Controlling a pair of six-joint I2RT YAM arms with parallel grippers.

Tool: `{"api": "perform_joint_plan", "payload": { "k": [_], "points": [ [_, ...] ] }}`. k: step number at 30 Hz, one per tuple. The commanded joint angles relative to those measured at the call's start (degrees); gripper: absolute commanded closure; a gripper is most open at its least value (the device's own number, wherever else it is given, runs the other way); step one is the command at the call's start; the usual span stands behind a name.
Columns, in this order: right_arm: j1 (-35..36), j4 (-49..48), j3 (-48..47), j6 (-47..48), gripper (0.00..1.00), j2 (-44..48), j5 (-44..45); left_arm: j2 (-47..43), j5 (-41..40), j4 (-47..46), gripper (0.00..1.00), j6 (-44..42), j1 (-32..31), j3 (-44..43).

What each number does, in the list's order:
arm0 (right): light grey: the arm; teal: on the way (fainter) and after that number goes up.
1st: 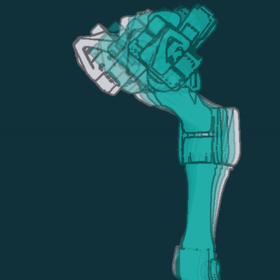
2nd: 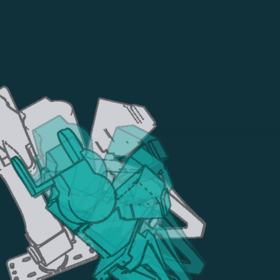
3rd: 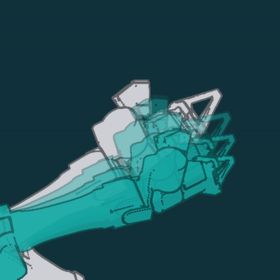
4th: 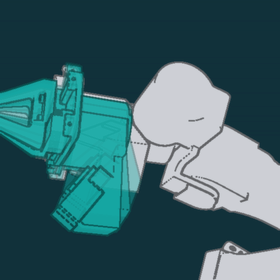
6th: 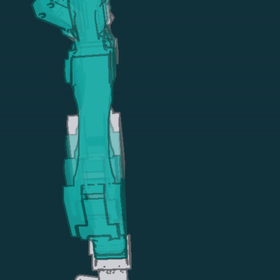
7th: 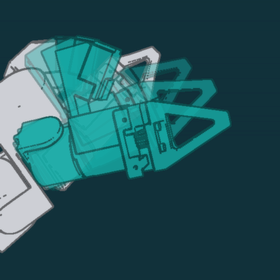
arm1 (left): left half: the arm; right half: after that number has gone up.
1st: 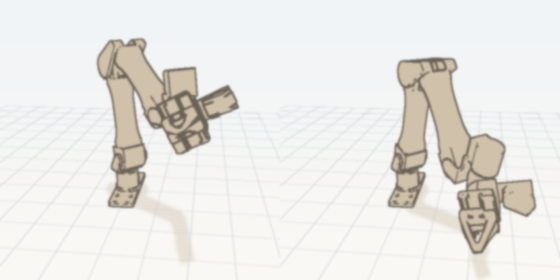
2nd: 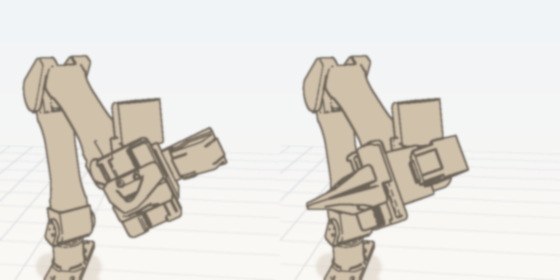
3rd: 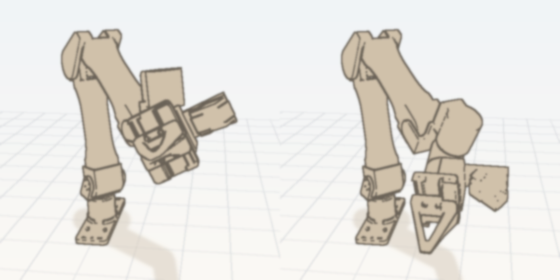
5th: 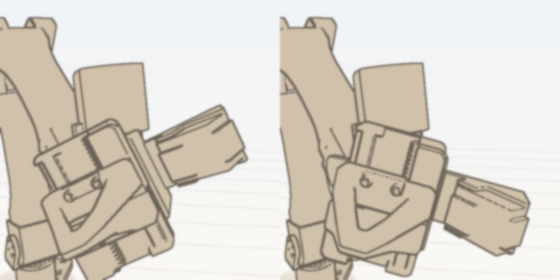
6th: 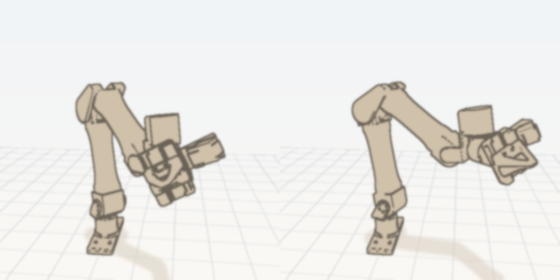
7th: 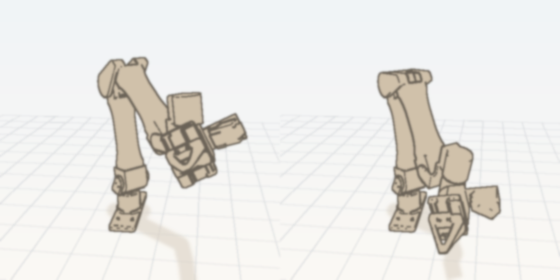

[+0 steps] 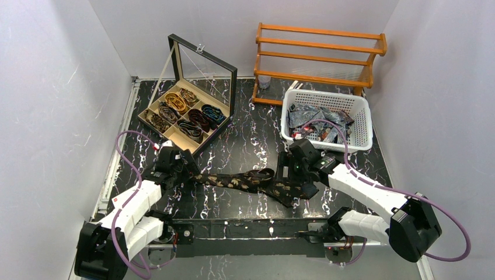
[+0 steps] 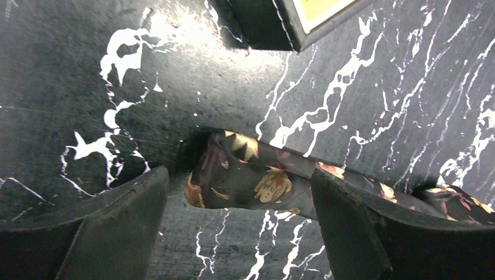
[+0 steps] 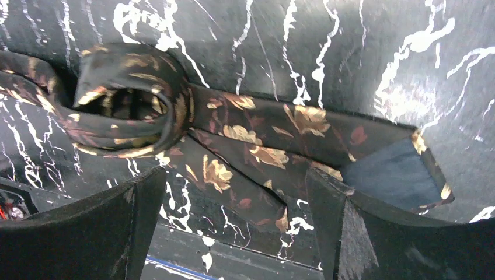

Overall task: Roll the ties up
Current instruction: Flatten out the tie at the center of the board.

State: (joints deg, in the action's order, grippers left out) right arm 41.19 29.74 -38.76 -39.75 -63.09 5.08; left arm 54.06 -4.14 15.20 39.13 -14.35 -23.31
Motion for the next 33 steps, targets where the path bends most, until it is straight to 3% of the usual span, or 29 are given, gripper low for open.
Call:
{"api": "perform_joint_plan", "payload": {
  "k": [1,8,11,17,20,24,33],
  "points": [
    [-2.07,2.43,2.3,-6.17,0.05,1.97,-3.69,0.2,-2.42,-1.03,0.15,-4.34,0.29,-2.0],
    [-6.5,1.75,4.72,-6.93,0.15,-0.14,-9.28,4.11,3.42,-5.45,0.44,-6.39,0.3,-0.72],
    [-7.82,1.79,5.88,-7.2,0.29,-2.7,-9.69,4.34,5.48,-6.98,0.59,-6.43,0.3,-0.49],
    [-10.93,3.31,6.22,-8.37,0.47,-7.72,-2.41,3.59,9.38,-7.05,0.85,-5.65,0.35,-1.65],
    [-13.22,4.34,5.32,-7.66,0.51,-10.1,-1.06,3.24,12.95,-5.92,1.0,-1.71,0.33,-3.56],
    [-18.12,8.01,3.33,-8.21,0.54,-11.64,3.08,0.93,16.18,-0.68,1.0,4.84,0.29,-6.75],
    [-26.81,16.02,-2.2,-10.12,0.53,-6.85,12.12,-6.43,6.3,25.38,1.0,10.38,0.42,-17.75]
  ]
}}
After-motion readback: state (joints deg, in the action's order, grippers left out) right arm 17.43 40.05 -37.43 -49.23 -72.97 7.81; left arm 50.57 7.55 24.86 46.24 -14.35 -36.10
